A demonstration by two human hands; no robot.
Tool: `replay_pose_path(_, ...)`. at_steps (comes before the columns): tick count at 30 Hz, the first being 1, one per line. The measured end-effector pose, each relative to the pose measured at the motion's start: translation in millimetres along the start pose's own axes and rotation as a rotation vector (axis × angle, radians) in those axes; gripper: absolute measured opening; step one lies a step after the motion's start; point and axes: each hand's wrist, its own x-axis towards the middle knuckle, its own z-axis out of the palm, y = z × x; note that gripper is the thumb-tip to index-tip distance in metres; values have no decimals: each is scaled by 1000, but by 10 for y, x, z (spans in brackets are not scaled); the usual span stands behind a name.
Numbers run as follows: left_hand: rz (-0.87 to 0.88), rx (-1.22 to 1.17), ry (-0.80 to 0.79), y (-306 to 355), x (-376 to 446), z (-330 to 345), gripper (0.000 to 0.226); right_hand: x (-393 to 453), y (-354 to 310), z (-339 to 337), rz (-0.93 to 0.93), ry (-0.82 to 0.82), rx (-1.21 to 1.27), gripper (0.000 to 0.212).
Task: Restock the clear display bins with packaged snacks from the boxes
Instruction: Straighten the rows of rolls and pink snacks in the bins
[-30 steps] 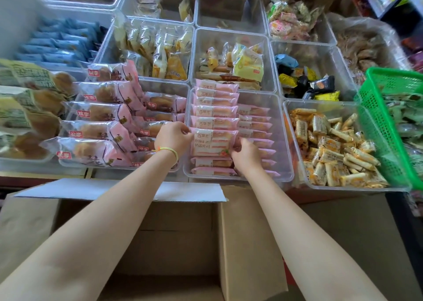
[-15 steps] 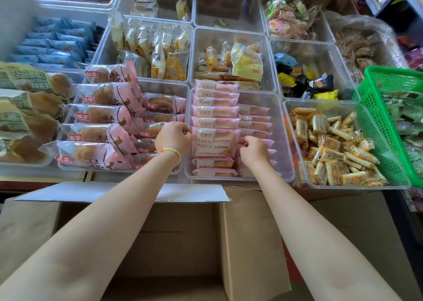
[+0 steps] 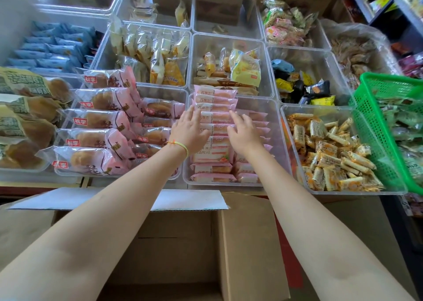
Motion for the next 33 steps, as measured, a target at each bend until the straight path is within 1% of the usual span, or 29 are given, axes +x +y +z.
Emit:
replay_pose_path(4,21,13,-8,-58,-2,-14,76,-6,32,20,18,-9,75,50)
replay_pose_path(6,32,-17,19,-82,3,-35,75,8,18,10,25,31,130,50)
replay_pose_path(8,42,-33,47,-101,48,-58,76,60,-31,-26,-23,94,143,53)
replay_pose_path(10,70,13,52,-104,122,-77,76,147,-65,-49,-70,75,113,57)
replay_pose_path(11,81,48,43,-101,162,-83,76,200,-69,-56,-63,45,118,58)
replay_pose_path(13,76,95,30,-106,229,-95,75,289,-73,-78,0,12,191,56)
replay_pose_path(16,62,81,66,-127,263,-89,73,361,-87,-119,112,48,357,52)
replay_pose_path(19,43,-20,79,-115,292,-94,71,460,-116,-166,205,26,518,49)
replay_pose_path(21,26,-128,56,-94,319,-104,70,535,-193,-169,219,15,579,42)
replay_pose_path(23,22,-194,69,-79,331,-105,69,577,-269,-159,186,3,585,37)
replay_pose_path(25,11,-222,110,-70,324,-111,65,588,-327,-156,155,-24,587,45)
replay_pose_path(27,-2,-234,141,-71,318,-119,63,606,-340,-165,127,-29,551,41)
replay_pose_path(30,1,-225,167,-84,360,-133,62,676,-295,-170,146,-38,524,38)
replay_pose_path(33,2,-136,161,-90,478,-136,65,723,-244,-163,207,-17,521,31)
